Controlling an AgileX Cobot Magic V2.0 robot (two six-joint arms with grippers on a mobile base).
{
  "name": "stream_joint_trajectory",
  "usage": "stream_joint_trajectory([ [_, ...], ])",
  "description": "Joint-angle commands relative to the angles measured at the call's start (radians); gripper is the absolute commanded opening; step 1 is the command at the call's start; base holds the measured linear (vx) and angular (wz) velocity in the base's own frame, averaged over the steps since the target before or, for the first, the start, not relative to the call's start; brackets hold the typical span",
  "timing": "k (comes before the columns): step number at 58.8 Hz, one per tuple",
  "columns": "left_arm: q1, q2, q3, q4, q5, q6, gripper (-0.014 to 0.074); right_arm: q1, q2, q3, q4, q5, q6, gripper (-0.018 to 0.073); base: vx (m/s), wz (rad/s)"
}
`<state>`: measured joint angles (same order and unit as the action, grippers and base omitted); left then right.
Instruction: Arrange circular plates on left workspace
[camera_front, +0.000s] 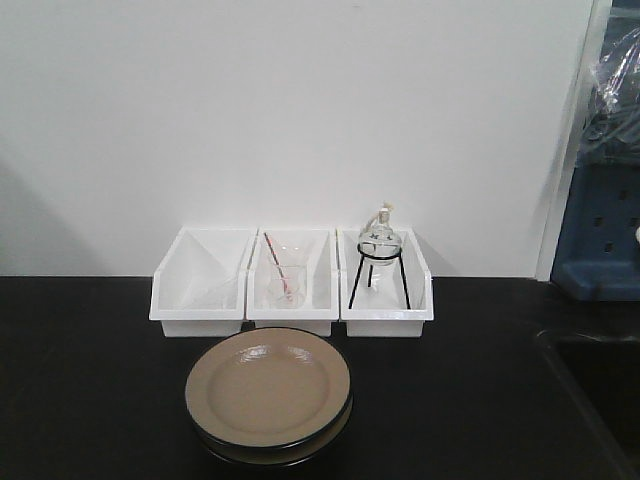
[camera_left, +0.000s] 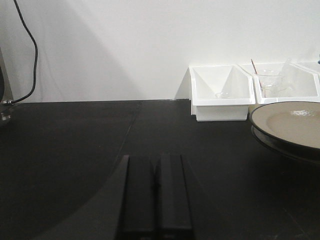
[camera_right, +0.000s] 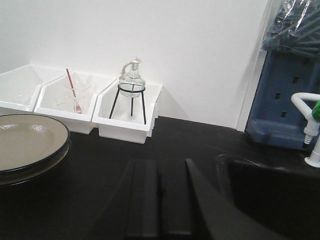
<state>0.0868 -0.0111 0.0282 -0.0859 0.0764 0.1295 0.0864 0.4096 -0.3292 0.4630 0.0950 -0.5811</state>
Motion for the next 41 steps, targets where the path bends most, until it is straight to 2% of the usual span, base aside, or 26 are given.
stream_joint_trajectory([
  [1,-0.006,-0.016,0.011,-0.001,-0.076,-0.010,0.0000,0.000,0.008,-0.030,0.003,-0.075,-0.002,0.0000,0.00,0.00],
  [22,-0.006,-0.016,0.011,-0.001,-0.076,-0.010,0.0000,0.000,0.008,-0.030,0.001,-0.075,-0.002,0.0000,0.00,0.00],
  [27,-0.006,-0.016,0.011,-0.001,-0.076,-0.010,0.0000,0.000,0.008,-0.030,-0.040,-0.077,0.004,0.0000,0.00,0.00],
  [28,-0.006,-0.016,0.011,-0.001,-0.076,-0.010,0.0000,0.000,0.001,-0.030,-0.143,-0.068,0.093,0.0000,0.00,0.00],
  [32,-0.006,-0.016,0.011,-0.001,-0.076,-0.010,0.0000,0.000,-0.015,-0.030,-0.298,-0.043,0.273,0.0000,0.00,0.00],
  [36,-0.006,-0.016,0.011,-0.001,-0.076,-0.010,0.0000,0.000,-0.045,-0.030,-0.485,-0.017,0.496,0.0000,0.00,0.00],
  [38,-0.006,-0.016,0.011,-0.001,-0.076,-0.010,0.0000,0.000,-0.058,-0.030,-0.544,-0.006,0.558,0.0000,0.00,0.00],
  [41,-0.006,-0.016,0.011,-0.001,-0.076,-0.010,0.0000,-0.001,-0.081,-0.027,-0.582,0.015,0.612,0.0000,0.00,0.00],
])
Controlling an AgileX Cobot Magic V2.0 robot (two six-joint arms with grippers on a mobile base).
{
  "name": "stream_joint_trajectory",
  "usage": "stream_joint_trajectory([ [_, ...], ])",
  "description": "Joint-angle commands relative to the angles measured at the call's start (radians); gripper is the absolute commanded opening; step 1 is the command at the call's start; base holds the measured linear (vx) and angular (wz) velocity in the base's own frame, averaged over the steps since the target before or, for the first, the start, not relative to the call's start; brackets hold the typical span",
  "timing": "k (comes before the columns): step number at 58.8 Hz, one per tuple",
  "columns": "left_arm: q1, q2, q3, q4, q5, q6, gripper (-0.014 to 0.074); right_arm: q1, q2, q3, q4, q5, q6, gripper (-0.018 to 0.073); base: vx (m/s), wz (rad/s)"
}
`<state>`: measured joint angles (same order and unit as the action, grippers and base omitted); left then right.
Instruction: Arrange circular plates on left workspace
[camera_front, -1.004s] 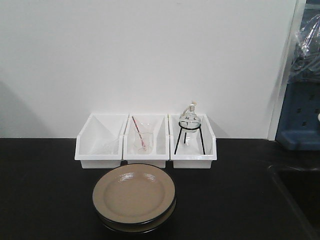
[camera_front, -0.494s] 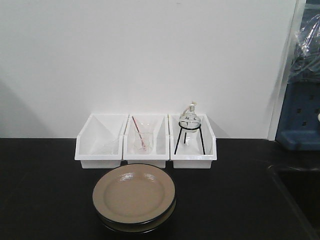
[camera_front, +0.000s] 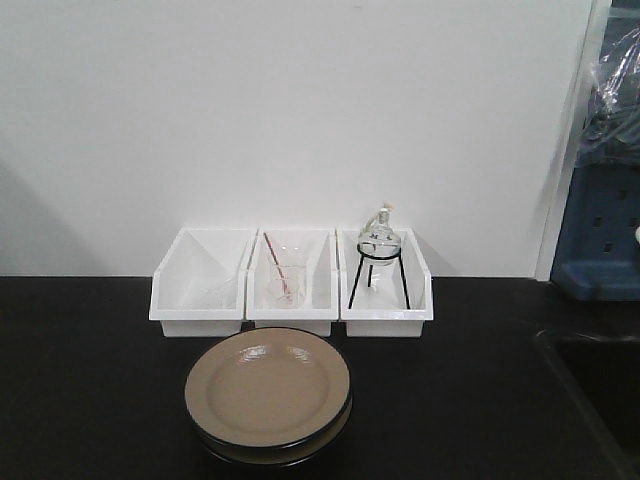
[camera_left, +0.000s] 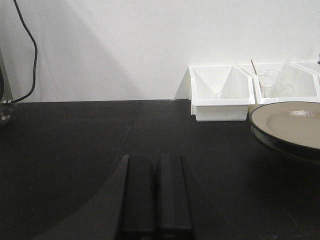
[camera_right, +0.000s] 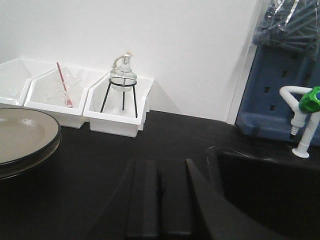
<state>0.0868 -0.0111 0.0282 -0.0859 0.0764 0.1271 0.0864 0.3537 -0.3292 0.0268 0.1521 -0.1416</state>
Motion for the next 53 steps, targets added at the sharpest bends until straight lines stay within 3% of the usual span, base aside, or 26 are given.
stream_joint_trajectory([
  [1,-0.006,-0.016,0.011,-0.001,-0.076,-0.007,0.0000,-0.001,-0.032,-0.022,-0.149,-0.041,0.174,0.0000,0.00,0.00],
  [24,-0.006,-0.016,0.011,-0.001,-0.076,-0.007,0.0000,-0.002,-0.361,0.366,-0.027,-0.204,0.163,0.0000,0.00,0.00],
  [27,-0.006,-0.015,0.011,-0.001,-0.076,-0.007,0.0000,-0.008,-0.384,0.364,-0.027,-0.152,0.163,0.0000,0.00,0.00],
  [44,-0.006,-0.015,0.011,-0.001,-0.076,-0.007,0.0000,-0.083,-0.379,0.365,-0.027,-0.152,0.164,0.0000,0.00,0.00],
  [53,-0.006,-0.015,0.011,-0.001,-0.076,-0.007,0.0000,-0.082,-0.379,0.365,-0.027,-0.152,0.164,0.0000,0.00,0.00],
])
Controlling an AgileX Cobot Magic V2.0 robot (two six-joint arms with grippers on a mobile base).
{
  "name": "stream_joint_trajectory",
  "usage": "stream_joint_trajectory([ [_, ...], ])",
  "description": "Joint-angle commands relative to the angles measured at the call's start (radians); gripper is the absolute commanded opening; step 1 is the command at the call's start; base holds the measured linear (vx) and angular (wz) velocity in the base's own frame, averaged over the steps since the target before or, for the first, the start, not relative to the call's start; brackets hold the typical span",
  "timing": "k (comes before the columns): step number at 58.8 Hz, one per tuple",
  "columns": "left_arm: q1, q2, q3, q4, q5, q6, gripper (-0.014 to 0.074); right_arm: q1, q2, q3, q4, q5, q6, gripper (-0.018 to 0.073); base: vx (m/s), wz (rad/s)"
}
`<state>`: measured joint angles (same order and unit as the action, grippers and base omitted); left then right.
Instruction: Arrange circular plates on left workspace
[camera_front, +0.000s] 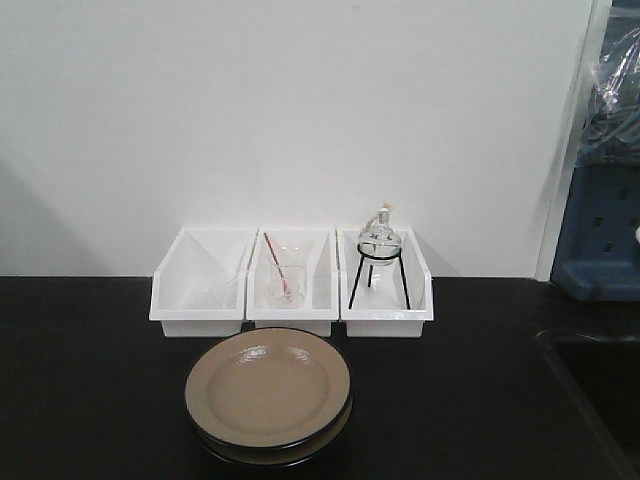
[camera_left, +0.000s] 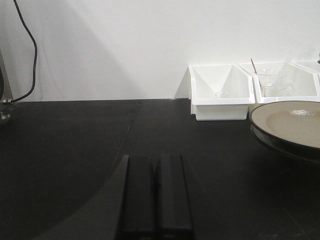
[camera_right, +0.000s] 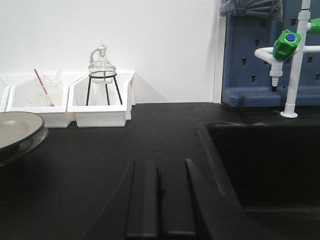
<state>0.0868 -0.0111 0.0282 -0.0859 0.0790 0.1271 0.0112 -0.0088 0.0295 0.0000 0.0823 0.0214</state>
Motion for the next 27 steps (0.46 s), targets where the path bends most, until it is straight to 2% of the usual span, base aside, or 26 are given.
stream_joint_trajectory([
  [1,-0.006,-0.015,0.011,-0.001,-0.079,-0.007,0.0000,-0.006,-0.017,0.006,0.000,-0.082,0.001,0.0000,0.00,0.00],
  [27,-0.006,-0.015,0.011,-0.001,-0.079,-0.007,0.0000,-0.006,-0.017,0.006,0.000,-0.082,0.001,0.0000,0.00,0.00],
])
